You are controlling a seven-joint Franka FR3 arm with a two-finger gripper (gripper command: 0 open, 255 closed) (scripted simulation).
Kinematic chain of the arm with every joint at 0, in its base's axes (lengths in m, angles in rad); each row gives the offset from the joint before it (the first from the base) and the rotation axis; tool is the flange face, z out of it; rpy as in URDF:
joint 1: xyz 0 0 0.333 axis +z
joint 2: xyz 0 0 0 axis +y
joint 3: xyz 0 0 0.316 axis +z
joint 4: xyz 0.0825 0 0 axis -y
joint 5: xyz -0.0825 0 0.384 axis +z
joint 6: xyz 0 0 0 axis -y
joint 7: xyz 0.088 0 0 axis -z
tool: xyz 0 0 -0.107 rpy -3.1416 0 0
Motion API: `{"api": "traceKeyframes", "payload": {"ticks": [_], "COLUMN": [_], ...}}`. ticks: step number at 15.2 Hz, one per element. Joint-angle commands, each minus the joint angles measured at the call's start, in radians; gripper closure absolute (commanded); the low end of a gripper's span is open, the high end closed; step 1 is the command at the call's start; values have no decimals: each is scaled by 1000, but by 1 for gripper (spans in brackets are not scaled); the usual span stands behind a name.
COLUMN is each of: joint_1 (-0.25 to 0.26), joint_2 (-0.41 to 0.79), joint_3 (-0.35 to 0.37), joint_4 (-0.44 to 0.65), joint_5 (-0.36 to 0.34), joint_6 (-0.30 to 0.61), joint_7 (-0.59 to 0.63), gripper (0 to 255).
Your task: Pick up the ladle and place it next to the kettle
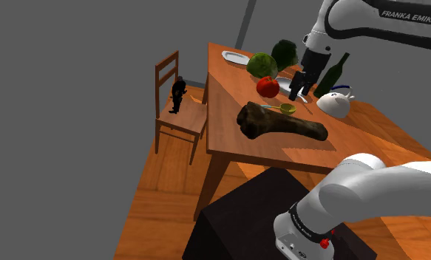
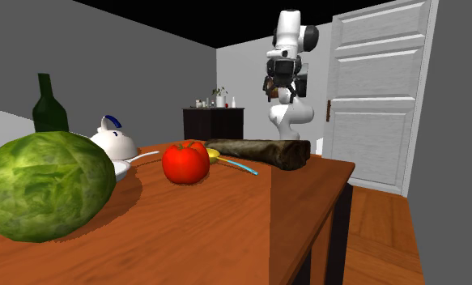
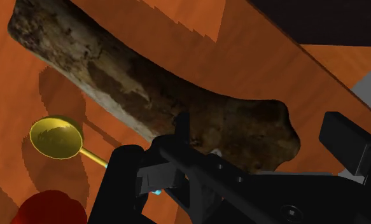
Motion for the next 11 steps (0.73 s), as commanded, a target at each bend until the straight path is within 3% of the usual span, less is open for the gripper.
{"api": "traceKeyframes", "payload": {"ticks": [1, 6, 11], "joint_1": [6, 37, 91], "joint_2": [25, 146, 321], "joint_3": [-63, -218, -373], "joint_4": [-5, 35, 116], "joint_5": [-32, -78, -66], "joint_6": [35, 129, 226], "joint_7": [-107, -361, -627], "gripper": [0, 0, 0]}}
